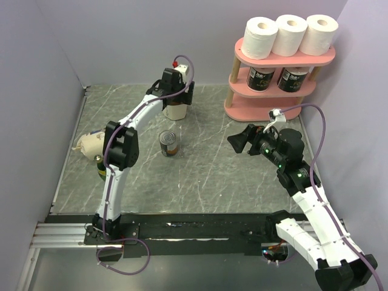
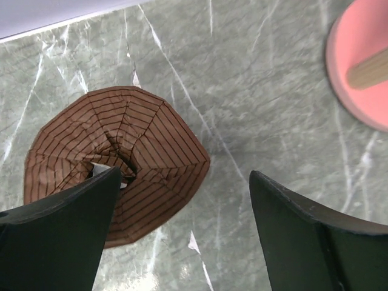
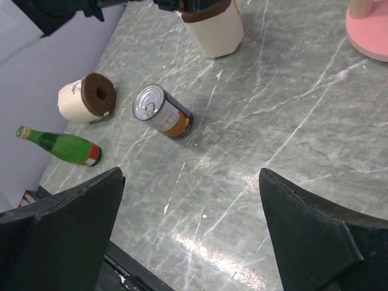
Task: Place and organize the paper towels onto the shelf
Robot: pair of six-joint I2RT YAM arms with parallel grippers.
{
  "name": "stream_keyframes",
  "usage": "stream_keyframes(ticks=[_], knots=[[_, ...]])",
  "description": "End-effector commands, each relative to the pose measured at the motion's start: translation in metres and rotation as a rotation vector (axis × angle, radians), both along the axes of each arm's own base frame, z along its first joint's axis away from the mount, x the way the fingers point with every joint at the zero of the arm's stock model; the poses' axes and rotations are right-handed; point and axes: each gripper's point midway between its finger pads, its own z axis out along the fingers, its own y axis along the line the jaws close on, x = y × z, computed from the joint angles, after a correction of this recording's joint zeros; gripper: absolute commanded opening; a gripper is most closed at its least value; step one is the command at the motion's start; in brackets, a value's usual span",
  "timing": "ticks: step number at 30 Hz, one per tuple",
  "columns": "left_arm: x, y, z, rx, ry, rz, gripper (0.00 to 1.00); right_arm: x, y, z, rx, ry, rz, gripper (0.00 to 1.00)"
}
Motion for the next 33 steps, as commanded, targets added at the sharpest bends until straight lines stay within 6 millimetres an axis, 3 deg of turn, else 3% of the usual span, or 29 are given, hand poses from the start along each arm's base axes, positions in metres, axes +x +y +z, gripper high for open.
stream_keyframes(ticks=[1, 10, 18, 21, 28, 33], knots=[[0.012, -0.001, 0.010, 0.034, -0.066, -0.013, 0.91, 0.001, -0.001, 0.009, 0.003, -0.042, -0.009, 1.00], [0.012, 0.006, -0.019, 0.092, -0.034, -0.001, 0.87, 0.005, 0.000, 0.004, -0.005, -0.024, -0.009, 1.00], [0.007, 0.006, -0.025, 0.158, -0.043, 0.018, 0.84, 0.007, -0.002, 0.007, -0.012, -0.032, -0.017, 1.00], [0.005, 0.011, -0.031, 0.220, -0.047, 0.050, 0.86, 0.007, -0.001, 0.008, -0.012, -0.031, -0.014, 0.99], [0.005, 0.011, -0.032, 0.287, -0.060, 0.007, 0.77, 0.006, -0.004, 0.011, -0.016, -0.048, -0.028, 1.00], [0.008, 0.012, -0.036, 0.313, -0.057, 0.013, 0.81, 0.007, -0.005, 0.014, -0.020, -0.050, -0.028, 1.00]])
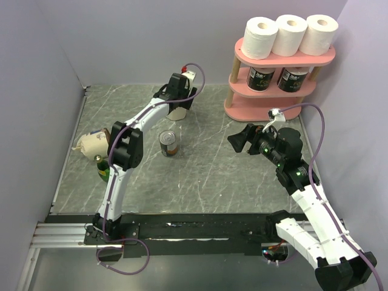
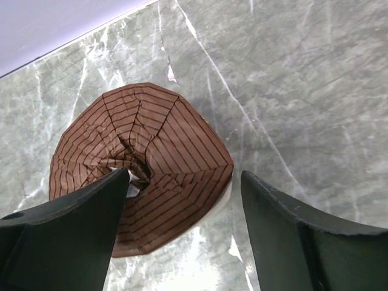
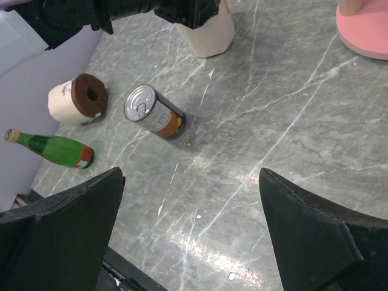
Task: Place and organize the paper towels onto the shelf
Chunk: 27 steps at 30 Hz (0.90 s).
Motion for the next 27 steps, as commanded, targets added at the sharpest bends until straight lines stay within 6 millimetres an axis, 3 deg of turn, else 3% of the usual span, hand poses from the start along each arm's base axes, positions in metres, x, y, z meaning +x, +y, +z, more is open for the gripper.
stream_keyframes(ticks=[1, 7, 12, 19, 23, 27], knots=[[0.005, 0.002, -0.012, 0.054, 0.009, 0.002, 0.82, 0.002, -0.002, 0.019, -0.004, -0.061, -0.008, 1.00], [0.002, -0.005, -0.019, 0.043, 0.017, -0.039, 0.83, 0.003, -0.001, 0.020, 0.001, -0.066, -0.008, 1.00], [0.003, -0.005, -0.020, 0.038, 0.018, -0.030, 0.69, 0.003, -0.002, 0.020, -0.005, -0.068, -0.014, 1.00], [-0.003, -0.006, -0.016, -0.001, 0.026, -0.022, 0.58, 0.003, -0.001, 0.021, 0.002, -0.068, -0.005, 1.00], [-0.010, -0.011, -0.001, -0.086, 0.047, 0.005, 0.52, 0.006, 0.004, 0.022, 0.033, -0.069, 0.008, 1.00], [-0.021, -0.015, 0.027, -0.201, 0.053, 0.023, 0.48, 0.011, 0.013, 0.031, 0.050, -0.066, 0.043, 1.00]])
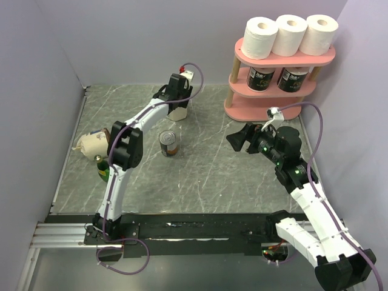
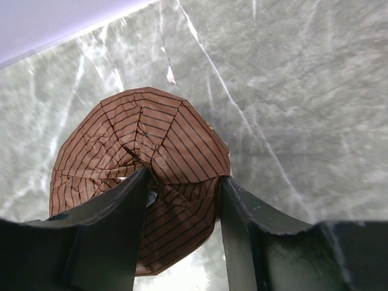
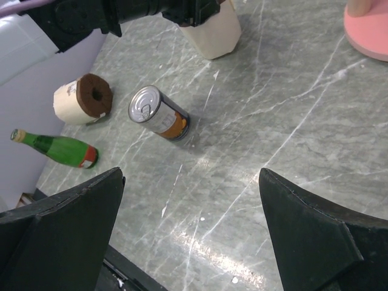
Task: Place and organize the paper towels onto the shelf
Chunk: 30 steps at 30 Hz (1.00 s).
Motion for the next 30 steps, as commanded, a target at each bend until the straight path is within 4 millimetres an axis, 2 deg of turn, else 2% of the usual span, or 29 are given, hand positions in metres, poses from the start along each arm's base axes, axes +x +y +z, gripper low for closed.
stream_keyframes(ticks=[1, 2, 3, 5, 6, 8, 9, 11, 12, 14, 15, 17, 19, 20, 21, 26, 28, 30], knots=[[-0.027, -0.015, 0.038, -0.194, 0.056, -0.002, 0.47, 0.012, 0.011, 0.030, 0.036, -0.061, 0.034, 1.00], [-0.031, -0.019, 0.044, -0.231, 0.067, -0.020, 0.46, 0.013, 0.011, 0.033, 0.034, -0.065, 0.034, 1.00], [-0.031, -0.015, 0.058, -0.289, 0.068, -0.001, 0.46, 0.015, 0.012, 0.040, 0.038, -0.078, 0.035, 0.99], [-0.029, -0.005, 0.073, -0.374, 0.076, 0.013, 0.46, 0.018, 0.014, 0.043, 0.048, -0.085, 0.042, 1.00], [-0.037, -0.010, 0.086, -0.463, 0.100, -0.009, 0.46, 0.021, 0.016, 0.047, 0.062, -0.102, 0.043, 0.99], [-0.036, -0.003, 0.105, -0.574, 0.099, -0.027, 0.46, 0.026, 0.020, 0.044, 0.087, -0.088, 0.045, 1.00], [-0.051, -0.009, 0.112, -0.665, 0.151, -0.068, 0.46, 0.030, 0.022, 0.045, 0.103, -0.097, 0.048, 1.00], [-0.056, -0.008, 0.131, -0.763, 0.136, -0.114, 0.47, 0.035, 0.027, 0.042, 0.135, -0.082, 0.053, 0.99], [-0.067, -0.010, 0.137, -0.822, 0.165, -0.122, 0.47, 0.037, 0.029, 0.039, 0.148, -0.075, 0.055, 0.99], [-0.082, -0.018, 0.147, -0.886, 0.199, -0.190, 0.47, 0.044, 0.035, 0.050, 0.212, -0.111, 0.065, 0.99], [-0.088, -0.021, 0.155, -0.931, 0.204, -0.210, 0.47, 0.047, 0.036, 0.046, 0.228, -0.102, 0.059, 0.99], [-0.104, -0.030, 0.162, -1.008, 0.270, -0.251, 0.47, 0.055, 0.040, 0.052, 0.272, -0.124, 0.057, 0.98], [-0.116, -0.034, 0.176, -1.078, 0.248, -0.322, 0.47, 0.063, 0.042, 0.046, 0.301, -0.107, 0.047, 0.97], [-0.127, -0.036, 0.172, -1.142, 0.305, -0.303, 0.47, 0.066, 0.044, 0.048, 0.314, -0.124, 0.051, 0.97], [-0.130, -0.037, 0.187, -1.183, 0.259, -0.356, 0.48, 0.071, 0.046, 0.042, 0.316, -0.111, 0.047, 0.97], [-0.154, -0.038, 0.193, -1.288, 0.302, -0.369, 0.49, 0.083, 0.052, 0.034, 0.321, -0.102, 0.061, 0.97], [-0.160, -0.037, 0.201, -1.321, 0.273, -0.401, 0.49, 0.085, 0.057, 0.025, 0.329, -0.072, 0.075, 0.96], [-0.167, -0.036, 0.201, -1.368, 0.299, -0.395, 0.49, 0.088, 0.058, 0.019, 0.339, -0.048, 0.069, 0.95]])
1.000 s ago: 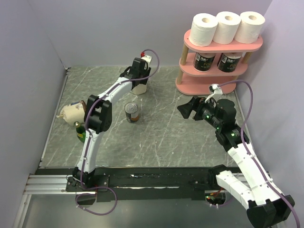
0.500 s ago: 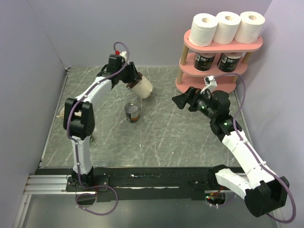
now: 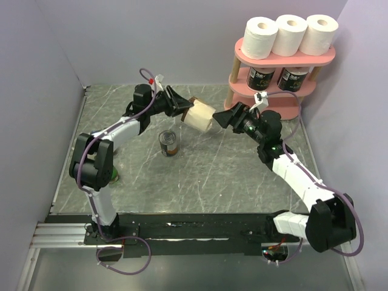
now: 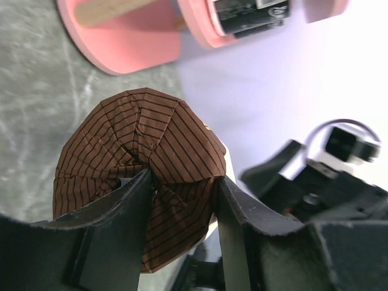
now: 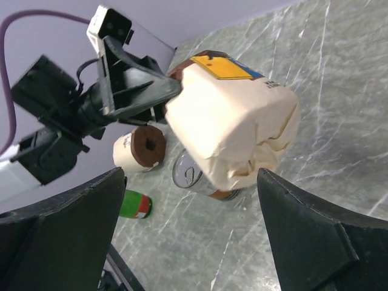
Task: Place and organize the paper towels onto the shelf
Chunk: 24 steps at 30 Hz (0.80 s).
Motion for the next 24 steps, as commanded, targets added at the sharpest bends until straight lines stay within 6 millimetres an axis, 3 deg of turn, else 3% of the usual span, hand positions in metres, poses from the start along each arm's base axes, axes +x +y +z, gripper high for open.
stream_keyframes(ticks=[1, 10, 24], knots=[[-0.026, 0.002, 0.088, -0.213, -0.171, -0.047, 0.49, 0.003, 0.008, 0.013, 0.066, -0.036, 0.019, 0.95], [-0.037, -0.002, 0.090, -0.315, -0.142, -0.065, 0.49, 0.004, 0.018, 0.002, 0.074, -0.001, 0.033, 0.93], [-0.043, -0.018, 0.077, -0.303, -0.124, -0.081, 0.49, 0.015, 0.036, 0.007, 0.022, -0.023, 0.065, 0.87]])
